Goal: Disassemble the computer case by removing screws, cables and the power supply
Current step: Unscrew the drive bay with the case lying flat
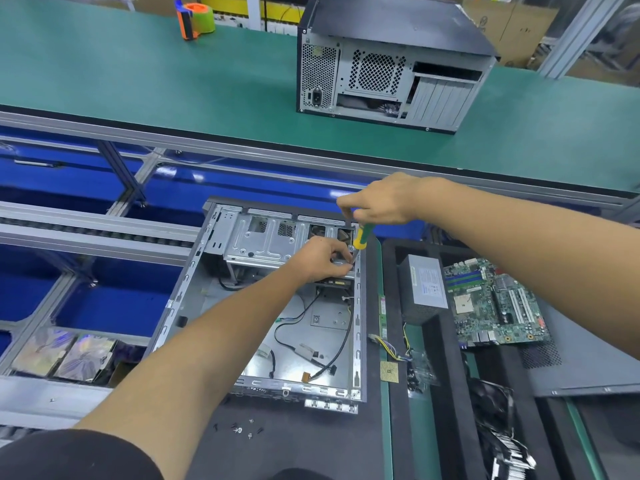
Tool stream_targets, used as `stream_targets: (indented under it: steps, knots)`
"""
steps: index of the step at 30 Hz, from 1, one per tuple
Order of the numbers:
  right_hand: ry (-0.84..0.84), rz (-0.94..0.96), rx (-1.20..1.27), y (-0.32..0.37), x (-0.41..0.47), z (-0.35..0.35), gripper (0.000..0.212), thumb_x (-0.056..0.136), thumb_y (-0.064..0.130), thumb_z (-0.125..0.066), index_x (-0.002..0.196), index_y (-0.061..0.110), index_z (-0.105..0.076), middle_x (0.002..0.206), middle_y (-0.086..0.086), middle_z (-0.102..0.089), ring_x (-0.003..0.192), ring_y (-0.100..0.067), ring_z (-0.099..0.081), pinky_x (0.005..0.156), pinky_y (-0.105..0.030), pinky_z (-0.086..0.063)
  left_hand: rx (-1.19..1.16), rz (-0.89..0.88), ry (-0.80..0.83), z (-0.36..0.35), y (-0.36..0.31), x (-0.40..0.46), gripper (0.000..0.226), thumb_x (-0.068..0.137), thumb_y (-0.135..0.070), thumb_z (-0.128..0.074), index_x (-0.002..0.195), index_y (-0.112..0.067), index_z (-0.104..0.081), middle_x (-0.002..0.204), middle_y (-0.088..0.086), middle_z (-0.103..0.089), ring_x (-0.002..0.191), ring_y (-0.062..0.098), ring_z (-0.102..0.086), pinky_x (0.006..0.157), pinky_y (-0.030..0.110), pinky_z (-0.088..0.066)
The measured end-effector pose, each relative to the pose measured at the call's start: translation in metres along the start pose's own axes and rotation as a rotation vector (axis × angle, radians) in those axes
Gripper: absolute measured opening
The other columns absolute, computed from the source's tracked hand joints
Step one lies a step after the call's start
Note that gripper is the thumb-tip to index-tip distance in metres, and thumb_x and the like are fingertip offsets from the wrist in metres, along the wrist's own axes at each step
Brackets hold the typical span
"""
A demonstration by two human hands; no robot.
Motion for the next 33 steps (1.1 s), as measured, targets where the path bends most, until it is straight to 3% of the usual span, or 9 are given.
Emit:
stream_targets:
  steps: [4,8,10,13,17,19,23,27,33]
  knots:
    - [0.030,0.050,0.192,0.004,-0.004,0.002,0.031,0.083,0.011,-0.057,0.104,0.030,-0.046,0.098,-0.001,-0.049,0.079,-0.029,-0.054,0.059,-0.036,-0.036,0.004,-0.009,0.009,0.000,-0.001,0.000,0.010,0.084,-0.023,-0.081,0.093,-0.018,-0.078,0.091,-0.005,-0.075,0.088,0.012,-0.068,0.088,0.031,-0.055]
    - [-0.023,0.008,0.031,0.007,-0.002,0.001,0.013,0.094,0.042,-0.050,0.096,0.030,-0.045,0.084,0.005,-0.056,0.074,-0.021,-0.051,0.059,-0.035,-0.032,-0.006,-0.025,0.006,0.000,0.000,-0.001,0.007,0.083,-0.020,-0.081,0.090,-0.018,-0.078,0.086,-0.009,-0.073,0.077,-0.002,-0.062,0.081,0.022,-0.051]
    - [-0.027,0.025,0.030,0.009,0.000,0.002,0.006,0.094,0.030,-0.049,0.093,0.031,-0.044,0.084,0.006,-0.051,0.071,-0.020,-0.046,0.059,-0.034,-0.031,-0.004,-0.019,0.007,0.001,0.000,0.000,0.007,0.083,-0.020,-0.081,0.088,-0.020,-0.077,0.084,-0.010,-0.073,0.076,-0.002,-0.062,0.081,0.021,-0.050]
    - [-0.002,0.058,0.090,0.012,0.002,0.002,0.024,0.086,0.014,-0.056,0.097,0.032,-0.045,0.096,0.004,-0.040,0.071,-0.022,-0.045,0.056,-0.034,-0.031,0.002,-0.007,0.014,0.001,-0.001,0.001,0.008,0.081,-0.019,-0.080,0.088,-0.020,-0.078,0.085,-0.008,-0.073,0.073,-0.001,-0.060,0.077,0.021,-0.050]
    - [-0.047,0.030,-0.087,0.013,0.005,0.003,0.010,0.099,0.042,-0.042,0.104,0.033,-0.041,0.087,0.002,-0.053,0.071,-0.023,-0.052,0.056,-0.034,-0.031,0.010,-0.003,0.017,0.001,-0.001,0.001,0.013,0.078,-0.015,-0.075,0.087,-0.023,-0.078,0.082,-0.010,-0.073,0.066,-0.006,-0.058,0.072,0.011,-0.044]
    - [-0.078,0.018,-0.199,0.012,0.007,0.004,0.009,0.101,0.038,-0.033,0.106,0.033,-0.039,0.077,0.000,-0.054,0.064,-0.021,-0.048,0.053,-0.034,-0.027,0.014,0.007,0.019,0.000,-0.001,0.001,0.014,0.078,-0.015,-0.075,0.088,-0.024,-0.078,0.082,-0.013,-0.072,0.067,-0.008,-0.058,0.071,0.009,-0.043]
    - [-0.016,0.054,-0.061,0.011,0.005,0.002,0.042,0.084,0.014,-0.053,0.118,0.037,-0.041,0.094,0.003,-0.040,0.064,-0.023,-0.047,0.051,-0.034,-0.030,0.000,-0.007,0.020,0.000,0.000,0.002,0.015,0.079,-0.012,-0.075,0.090,-0.020,-0.078,0.085,-0.012,-0.073,0.072,-0.012,-0.060,0.073,0.003,-0.040]
    - [-0.029,0.079,-0.095,0.006,0.005,-0.001,0.025,0.098,0.038,-0.052,0.121,0.032,-0.043,0.108,0.000,-0.046,0.077,-0.026,-0.053,0.057,-0.035,-0.033,-0.023,-0.009,0.018,-0.001,0.002,0.003,0.012,0.081,-0.014,-0.078,0.091,-0.018,-0.079,0.084,-0.012,-0.072,0.072,-0.010,-0.060,0.075,0.006,-0.042]
    - [-0.096,0.166,0.200,0.008,0.003,-0.004,0.047,0.076,0.001,-0.062,0.114,0.029,-0.054,0.098,0.004,-0.048,0.092,-0.023,-0.049,0.071,-0.043,-0.045,-0.034,-0.026,0.035,0.002,0.005,0.004,0.007,0.082,-0.015,-0.080,0.086,-0.020,-0.076,0.072,-0.024,-0.063,0.066,-0.012,-0.056,0.067,0.001,-0.037]
Point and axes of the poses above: each hand's wrist, its own x-axis towards the middle knuckle, its own z-axis out of the back of the hand, y = z × x, the point moved 1 cm from there along x, towards the middle knuckle
